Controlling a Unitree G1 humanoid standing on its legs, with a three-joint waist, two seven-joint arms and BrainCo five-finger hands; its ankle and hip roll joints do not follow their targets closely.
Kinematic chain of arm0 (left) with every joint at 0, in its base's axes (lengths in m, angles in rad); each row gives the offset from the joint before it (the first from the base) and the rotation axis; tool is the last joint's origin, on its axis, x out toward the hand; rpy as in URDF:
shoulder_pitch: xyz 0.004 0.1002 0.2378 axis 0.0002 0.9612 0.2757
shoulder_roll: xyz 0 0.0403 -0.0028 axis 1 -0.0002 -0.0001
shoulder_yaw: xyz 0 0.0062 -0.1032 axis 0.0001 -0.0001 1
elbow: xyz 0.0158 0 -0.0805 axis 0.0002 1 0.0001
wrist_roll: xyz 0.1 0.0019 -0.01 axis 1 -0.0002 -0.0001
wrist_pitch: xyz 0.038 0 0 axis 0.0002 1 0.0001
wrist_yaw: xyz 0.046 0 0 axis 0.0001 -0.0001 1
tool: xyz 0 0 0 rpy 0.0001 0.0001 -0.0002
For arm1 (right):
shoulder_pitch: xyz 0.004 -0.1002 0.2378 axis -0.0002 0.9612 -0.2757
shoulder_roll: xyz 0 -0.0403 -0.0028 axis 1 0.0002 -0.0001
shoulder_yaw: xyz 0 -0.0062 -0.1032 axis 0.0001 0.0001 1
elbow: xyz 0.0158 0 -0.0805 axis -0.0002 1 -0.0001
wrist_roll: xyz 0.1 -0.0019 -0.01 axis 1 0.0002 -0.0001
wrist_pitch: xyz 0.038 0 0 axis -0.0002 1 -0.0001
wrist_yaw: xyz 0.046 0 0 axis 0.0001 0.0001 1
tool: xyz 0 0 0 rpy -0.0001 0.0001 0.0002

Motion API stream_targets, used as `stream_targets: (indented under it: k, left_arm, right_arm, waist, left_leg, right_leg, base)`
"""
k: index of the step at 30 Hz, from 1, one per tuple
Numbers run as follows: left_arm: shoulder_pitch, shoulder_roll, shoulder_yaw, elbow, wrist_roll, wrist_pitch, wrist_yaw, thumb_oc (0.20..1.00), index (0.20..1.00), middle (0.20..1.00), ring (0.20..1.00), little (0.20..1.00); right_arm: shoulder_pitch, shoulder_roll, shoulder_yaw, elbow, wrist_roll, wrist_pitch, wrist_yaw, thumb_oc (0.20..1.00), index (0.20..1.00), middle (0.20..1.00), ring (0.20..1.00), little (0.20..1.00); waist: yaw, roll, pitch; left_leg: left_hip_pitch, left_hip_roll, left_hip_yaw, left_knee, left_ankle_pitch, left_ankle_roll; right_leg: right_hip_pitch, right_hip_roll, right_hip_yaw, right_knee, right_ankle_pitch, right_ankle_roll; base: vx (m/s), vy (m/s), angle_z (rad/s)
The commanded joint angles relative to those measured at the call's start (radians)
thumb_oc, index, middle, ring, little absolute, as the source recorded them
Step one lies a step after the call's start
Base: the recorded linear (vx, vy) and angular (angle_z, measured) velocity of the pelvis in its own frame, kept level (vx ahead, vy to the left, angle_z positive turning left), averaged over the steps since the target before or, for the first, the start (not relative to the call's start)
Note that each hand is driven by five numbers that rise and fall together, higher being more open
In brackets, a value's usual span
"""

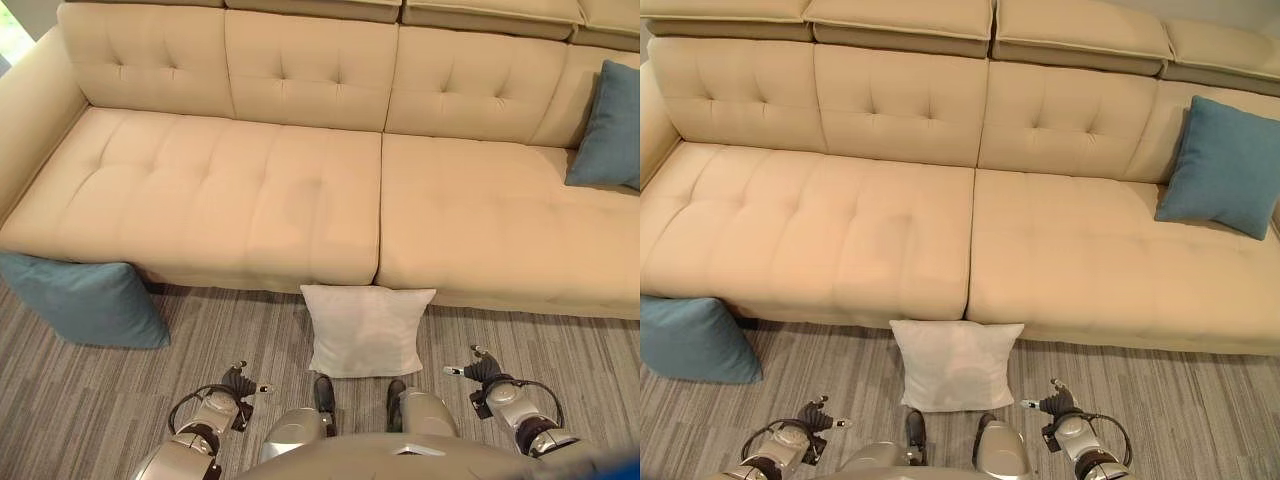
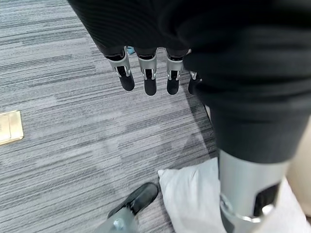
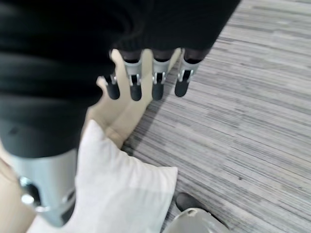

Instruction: Pick up all the scattered cushions and arrange them neatly on the sofa.

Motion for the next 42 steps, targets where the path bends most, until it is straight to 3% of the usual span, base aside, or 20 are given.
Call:
stream_targets:
  k: [1, 13, 16, 18, 22, 27, 35, 37, 40, 42]
  left_arm:
    - [0.01, -0.013, 0.009, 0.006, 0.019, -0.012, 0.013, 1.0, 1.0, 1.0, 1.0, 1.0]
    - [0.005, -0.031, -0.022, 0.0, 0.045, -0.014, 0.01, 1.0, 1.0, 1.0, 1.0, 1.0]
    - [-0.002, -0.023, -0.025, -0.004, 0.046, -0.014, 0.01, 1.0, 1.0, 1.0, 1.0, 1.0]
    - [-0.017, -0.003, -0.018, -0.005, 0.036, -0.012, 0.02, 1.0, 1.0, 1.0, 1.0, 1.0]
    - [-0.019, 0.012, -0.003, -0.002, 0.012, -0.018, 0.027, 1.0, 1.0, 1.0, 1.0, 1.0]
    - [-0.003, -0.004, 0.013, 0.001, 0.001, -0.02, 0.025, 1.0, 1.0, 1.0, 1.0, 1.0]
    - [-0.024, -0.02, 0.04, -0.051, -0.095, -0.033, 0.04, 1.0, 1.0, 1.0, 1.0, 1.0]
    - [-0.104, -0.008, 0.023, -0.133, -0.173, -0.065, 0.091, 1.0, 1.0, 1.0, 1.0, 1.0]
    - [-0.156, 0.007, 0.01, -0.233, -0.239, -0.11, 0.168, 1.0, 1.0, 1.0, 1.0, 1.0]
    - [-0.17, 0.01, 0.018, -0.298, -0.281, -0.142, 0.226, 1.0, 1.0, 1.0, 1.0, 1.0]
  right_arm:
    - [0.005, -0.051, 0.018, 0.033, -0.023, -0.002, -0.023, 1.0, 1.0, 1.0, 1.0, 1.0]
    - [0.012, -0.064, 0.019, 0.034, -0.025, -0.011, -0.041, 1.0, 1.0, 1.0, 1.0, 1.0]
    - [0.003, -0.062, 0.028, 0.026, -0.035, -0.007, -0.042, 1.0, 1.0, 1.0, 1.0, 1.0]
    - [-0.012, -0.055, 0.037, 0.023, -0.036, -0.003, -0.043, 1.0, 1.0, 1.0, 1.0, 1.0]
    - [-0.003, -0.056, 0.027, 0.029, -0.023, -0.007, -0.045, 1.0, 1.0, 1.0, 1.0, 1.0]
    - [0.015, -0.066, 0.003, 0.031, -0.005, -0.018, -0.053, 1.0, 1.0, 1.0, 1.0, 1.0]
    - [0.007, -0.062, -0.02, 0.0, 0.05, -0.036, -0.069, 1.0, 1.0, 1.0, 1.0, 1.0]
    - [-0.053, -0.082, -0.046, -0.094, 0.122, -0.066, -0.12, 1.0, 1.0, 1.0, 1.0, 1.0]
    - [-0.083, -0.1, -0.072, -0.194, 0.172, -0.091, -0.183, 1.0, 1.0, 1.0, 1.0, 1.0]
    - [-0.091, -0.098, -0.091, -0.252, 0.21, -0.113, -0.232, 1.0, 1.0, 1.0, 1.0, 1.0]
  waist:
    - [0.0, -0.01, -0.034]
    - [-0.008, -0.025, -0.041]
    - [-0.01, -0.032, -0.027]
    - [-0.009, -0.041, -0.007]
    - [0.0, -0.041, -0.012]
    - [0.001, -0.033, -0.033]
    - [-0.005, -0.027, 0.0]
    - [-0.019, -0.019, 0.088]
    - [-0.027, 0.004, 0.106]
    - [-0.028, 0.021, 0.102]
  left_leg:
    - [-0.06, 0.025, -0.044, 0.167, -0.15, -0.058]
    - [-0.024, 0.03, -0.059, 0.086, -0.113, -0.084]
    - [-0.059, 0.036, -0.057, 0.1, -0.114, -0.078]
    - [-0.111, 0.045, -0.048, 0.131, -0.112, -0.068]
    - [-0.124, 0.04, -0.043, 0.137, -0.103, -0.07]
    - [-0.07, 0.042, -0.036, 0.092, -0.094, -0.092]
    - [-0.084, 0.047, -0.052, 0.086, -0.083, -0.102]
    - [-0.265, 0.053, -0.065, 0.186, -0.075, -0.106]
    - [-0.452, 0.05, -0.072, 0.298, -0.077, -0.103]
    - [-0.537, 0.065, -0.088, 0.348, -0.108, -0.107]
  right_leg:
    - [0.114, 0.042, -0.025, -0.159, 0.076, 0.008]
    - [0.185, 0.074, -0.031, -0.293, 0.113, 0.02]
    - [0.147, 0.07, -0.016, -0.274, 0.123, 0.031]
    - [0.073, 0.063, -0.004, -0.193, 0.122, 0.036]
    - [0.078, 0.061, -0.021, -0.182, 0.106, 0.03]
    - [0.136, 0.066, -0.061, -0.256, 0.107, 0.018]
    - [0.135, 0.072, -0.076, -0.281, 0.106, 0.01]
    - [-0.039, 0.057, -0.062, -0.192, 0.112, -0.007]
    - [-0.232, 0.041, -0.068, -0.068, 0.104, -0.032]
    - [-0.335, 0.033, -0.061, 0.009, 0.067, -0.034]
  base:
    - [0.1, -0.098, 0.09]
    - [0.01, -0.029, 0.06]
    - [-0.14, 0.03, -0.18]
    - [-0.22, 0.03, -0.51]
    - [-0.05, -0.001, -0.23]
    - [0.08, -0.067, 0.05]
    - [-0.04, -0.056, 0.16]
    - [-0.48, -0.061, 0.11]
    - [-0.28, -0.019, 0.25]
    - [-0.07, -0.014, 0.13]
